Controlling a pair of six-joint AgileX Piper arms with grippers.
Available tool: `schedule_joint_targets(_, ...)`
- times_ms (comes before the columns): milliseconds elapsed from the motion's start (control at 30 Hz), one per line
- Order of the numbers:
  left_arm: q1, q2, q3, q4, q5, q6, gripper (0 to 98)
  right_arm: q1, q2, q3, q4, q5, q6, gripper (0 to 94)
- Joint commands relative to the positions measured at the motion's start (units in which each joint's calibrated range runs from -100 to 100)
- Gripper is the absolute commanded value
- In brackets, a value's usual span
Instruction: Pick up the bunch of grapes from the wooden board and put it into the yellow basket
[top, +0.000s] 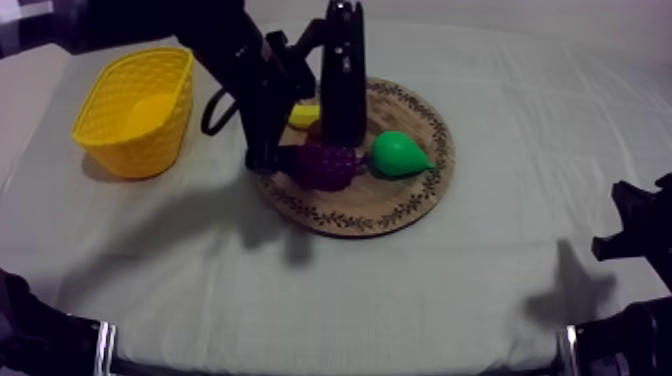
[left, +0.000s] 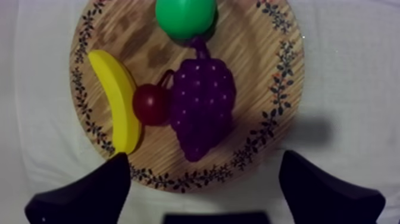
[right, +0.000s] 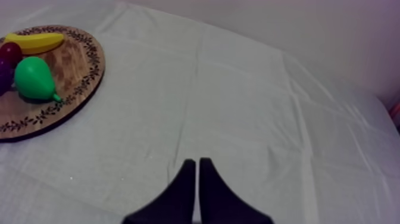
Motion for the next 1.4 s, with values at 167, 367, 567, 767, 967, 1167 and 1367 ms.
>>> schedule_joint_targets(167, 0.5, 6.7, -1.5, 0.2, -3.3, 0.6, 93.3, 0.0, 0.0, 0.0, 0.0, 0.0, 0.0, 0.3)
schedule_joint_targets(367, 1.1, 13.1, -4.9, 0.36, -4.1, 1.2, 92.6, 0.0, 0.0, 0.0, 0.0, 0.0, 0.0, 0.3)
schedule_joint_targets(567, 1.4, 18.3, -8.2, 0.44, -4.2, 1.5, 92.3, 0.0, 0.0, 0.0, 0.0, 0.0, 0.0, 0.3)
schedule_joint_targets(767, 1.5, 21.5, -11.8, 0.31, -2.5, 1.9, 92.5, 0.0, 0.0, 0.0, 0.0, 0.0, 0.0, 0.3)
schedule_joint_targets(967, 1.3, 24.0, -15.0, 0.42, 0.0, 2.3, 92.6, 0.0, 0.0, 0.0, 0.0, 0.0, 0.0, 0.3)
schedule_joint_targets(1167, 1.2, 26.0, -17.2, 0.57, 1.6, 3.4, 92.3, 0.0, 0.0, 0.0, 0.0, 0.0, 0.0, 0.3)
schedule_joint_targets(1367, 1.1, 27.0, -18.4, 0.69, 2.7, 3.7, 92.7, 0.0, 0.0, 0.0, 0.0, 0.0, 0.0, 0.3)
